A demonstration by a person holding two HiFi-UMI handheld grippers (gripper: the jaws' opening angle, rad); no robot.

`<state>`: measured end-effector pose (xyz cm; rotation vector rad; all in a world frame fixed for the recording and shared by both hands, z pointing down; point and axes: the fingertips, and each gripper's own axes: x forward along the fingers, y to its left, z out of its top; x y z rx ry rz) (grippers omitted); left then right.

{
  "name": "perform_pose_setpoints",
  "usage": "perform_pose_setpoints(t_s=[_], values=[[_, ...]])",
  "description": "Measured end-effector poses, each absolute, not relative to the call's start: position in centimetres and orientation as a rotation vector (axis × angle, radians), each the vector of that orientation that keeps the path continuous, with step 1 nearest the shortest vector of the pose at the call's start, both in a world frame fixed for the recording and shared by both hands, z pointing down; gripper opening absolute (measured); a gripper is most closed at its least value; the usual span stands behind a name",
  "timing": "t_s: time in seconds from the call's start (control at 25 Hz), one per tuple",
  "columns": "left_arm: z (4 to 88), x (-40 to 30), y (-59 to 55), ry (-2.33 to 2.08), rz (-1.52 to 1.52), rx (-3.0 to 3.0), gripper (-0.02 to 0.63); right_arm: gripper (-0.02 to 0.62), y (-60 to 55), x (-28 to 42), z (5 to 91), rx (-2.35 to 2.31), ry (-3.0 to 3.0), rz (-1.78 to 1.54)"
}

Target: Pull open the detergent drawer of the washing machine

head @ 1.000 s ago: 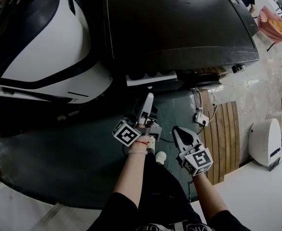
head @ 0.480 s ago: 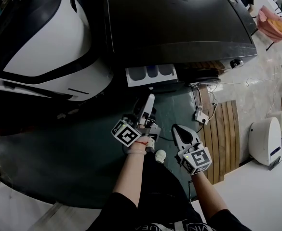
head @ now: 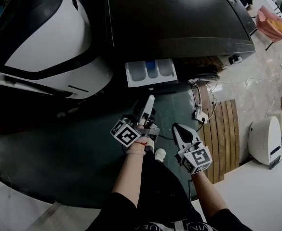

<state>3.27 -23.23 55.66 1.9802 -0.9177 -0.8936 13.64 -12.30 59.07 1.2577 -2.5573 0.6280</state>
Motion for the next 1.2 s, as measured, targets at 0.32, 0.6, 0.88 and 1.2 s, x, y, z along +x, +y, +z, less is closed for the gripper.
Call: perform_pose_setpoints(t_s=[0.32, 0.6, 0.88, 1.2], values=[[55.5, 3.5, -22.0, -0.917, -0.896, 1.990, 0.101, 0.011, -11.4, 14.2, 59.0, 1.267, -2.563, 0.641], [55.6, 3.7, -21.0, -0.924, -0.896, 1.995, 0.101, 0.011, -10.5, 14.7, 59.0, 1.274, -2.565, 0.636], [55.7, 3.9, -20.0, -0.930, -0.896, 1.989, 0.101, 0.012, -9.3, 15.0, 59.1, 1.269, -2.564, 0.650], [55.7, 4.0, -19.1, -0.934, -0.899, 1.991, 0.097, 0.012, -8.6, 15.1, 59.0, 1.264, -2.568, 0.637]])
